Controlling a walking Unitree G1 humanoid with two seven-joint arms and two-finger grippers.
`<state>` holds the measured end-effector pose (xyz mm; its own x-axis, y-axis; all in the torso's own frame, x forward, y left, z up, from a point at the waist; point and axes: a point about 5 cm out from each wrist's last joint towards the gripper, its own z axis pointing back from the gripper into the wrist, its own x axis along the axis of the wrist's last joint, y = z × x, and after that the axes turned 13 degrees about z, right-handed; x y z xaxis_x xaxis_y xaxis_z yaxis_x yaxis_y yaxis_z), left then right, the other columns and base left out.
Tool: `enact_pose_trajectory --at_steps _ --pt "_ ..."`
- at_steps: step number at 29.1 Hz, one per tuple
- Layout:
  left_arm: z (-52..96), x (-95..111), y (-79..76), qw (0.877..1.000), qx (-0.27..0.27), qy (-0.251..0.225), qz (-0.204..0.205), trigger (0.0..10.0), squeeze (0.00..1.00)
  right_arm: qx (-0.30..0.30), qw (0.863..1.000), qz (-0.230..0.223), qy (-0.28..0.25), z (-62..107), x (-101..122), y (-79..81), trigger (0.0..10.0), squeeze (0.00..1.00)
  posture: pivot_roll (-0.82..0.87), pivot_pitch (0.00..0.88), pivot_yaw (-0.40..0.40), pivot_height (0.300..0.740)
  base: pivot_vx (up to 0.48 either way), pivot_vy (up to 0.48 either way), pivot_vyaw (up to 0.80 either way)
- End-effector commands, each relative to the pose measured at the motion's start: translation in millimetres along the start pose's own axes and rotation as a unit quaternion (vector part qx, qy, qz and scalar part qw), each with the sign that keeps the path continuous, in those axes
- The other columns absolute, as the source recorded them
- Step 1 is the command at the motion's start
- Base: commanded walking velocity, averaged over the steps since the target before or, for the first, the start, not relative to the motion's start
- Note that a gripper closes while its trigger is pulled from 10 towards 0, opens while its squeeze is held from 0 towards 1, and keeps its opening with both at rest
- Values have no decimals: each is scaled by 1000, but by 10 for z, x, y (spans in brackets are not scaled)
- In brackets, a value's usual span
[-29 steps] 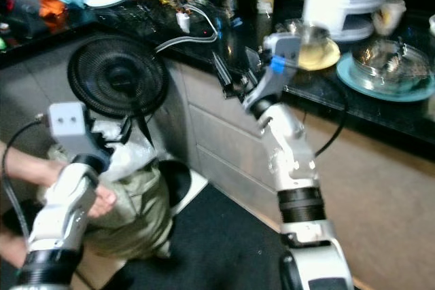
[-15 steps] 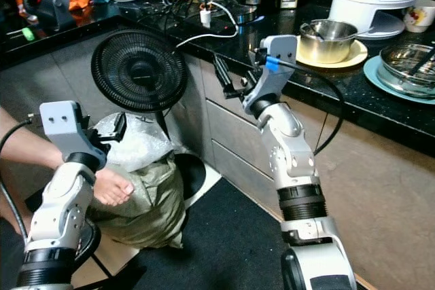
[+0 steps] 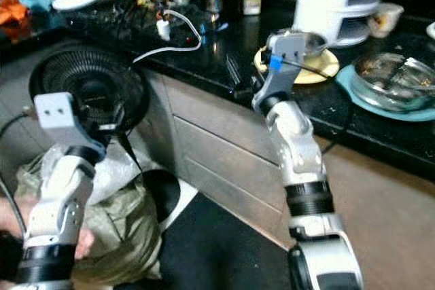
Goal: Kitchen organization
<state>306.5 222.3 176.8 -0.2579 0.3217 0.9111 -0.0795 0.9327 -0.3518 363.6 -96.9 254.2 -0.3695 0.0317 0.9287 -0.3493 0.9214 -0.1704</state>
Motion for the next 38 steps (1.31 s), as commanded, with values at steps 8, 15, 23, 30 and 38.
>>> enact_pose_trajectory --at_steps 8,15,23,30,38 --pt "-21 -26 -113 1000 -19 11 1 10000 0 -18 1000 -11 -17 31 36 -94 10000 0 26 0 31 740 480 0 -648" --pt "-30 -36 -220 999 -51 16 -8 10000 0 -32 999 -5 -33 33 92 -144 10000 0 28 0 35 740 418 0 0" --pt "17 -56 -484 989 -143 29 -12 10000 0 -53 998 1 -31 19 155 -269 10000 0 31 0 36 740 33 0 -492" --pt "27 -42 -561 987 -159 29 -10 10000 0 -56 997 1 -46 24 248 -322 10000 0 30 0 36 740 0 0 -789" --pt "68 -37 -648 983 -180 29 -17 10000 0 -29 998 22 -48 58 310 -352 10000 0 29 0 39 740 0 0 -800"
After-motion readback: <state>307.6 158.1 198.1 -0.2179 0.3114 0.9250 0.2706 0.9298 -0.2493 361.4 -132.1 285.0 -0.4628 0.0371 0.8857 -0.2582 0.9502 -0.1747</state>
